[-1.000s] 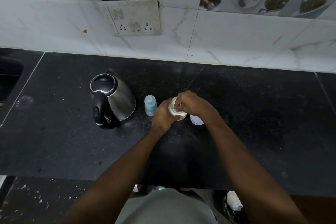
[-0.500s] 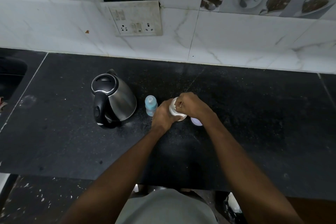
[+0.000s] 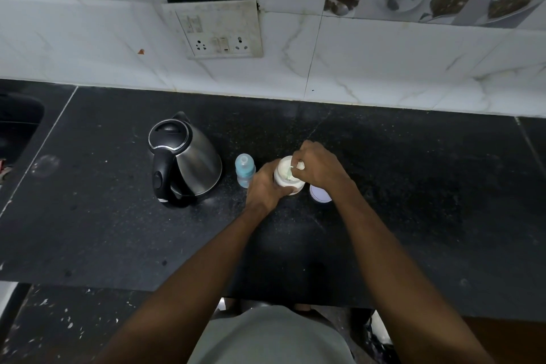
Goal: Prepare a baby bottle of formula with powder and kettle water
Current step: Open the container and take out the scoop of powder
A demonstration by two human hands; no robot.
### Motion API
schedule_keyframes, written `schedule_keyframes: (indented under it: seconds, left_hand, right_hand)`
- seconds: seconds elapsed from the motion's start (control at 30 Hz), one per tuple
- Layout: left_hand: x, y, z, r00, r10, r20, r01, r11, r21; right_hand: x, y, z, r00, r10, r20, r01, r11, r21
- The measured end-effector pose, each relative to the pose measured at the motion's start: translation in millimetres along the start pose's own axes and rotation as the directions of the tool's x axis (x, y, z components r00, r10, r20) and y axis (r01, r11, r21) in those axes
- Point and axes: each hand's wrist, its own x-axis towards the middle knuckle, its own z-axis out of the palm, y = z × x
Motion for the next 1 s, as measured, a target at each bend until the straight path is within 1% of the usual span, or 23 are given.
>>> schedule_keyframes:
  seconds: [0.13,0.2,0.43,0.53,0.77,1.0]
  left_hand:
    - [-1,2,-1,1.0,-0.006,0.007,0.006,1.0,0.001]
    - [-1,3,-1,1.0,-0.014,0.002,0.014,1.0,0.018]
    - [1,0,1,1.0,-0.027,-0.013,0.027,0.999,0.038]
    - [2,-2,2,1.0,-0.027,-0.009,0.027,0.999,0.027]
    - [2,-3,2,1.0,-0.025,0.003,0.025,1.0,0.018]
    - [0,2,-1,0.999,-0.027,0.029,0.028,1.0,-0.01]
  right_hand:
    - [4,-1,2,1.0,-0.013,0.024,0.014,0.999,-0.03]
    - [5,0,2,1.0,0.0,0.026,0.0,1.0,-0.015]
    - [2,1,0,0.994,0.088,-0.057,-0.078,0.984,0.159]
    - [0,1,2,0.99,0.131,-0.058,-0.115,0.967,0.225]
    - [-5,-3,0,0.982,0.177,-0.061,-0.148,0.935,0.321]
    - [-8,-11,0,0.977,0.191,-0.091,-0.147,0.924,0.354]
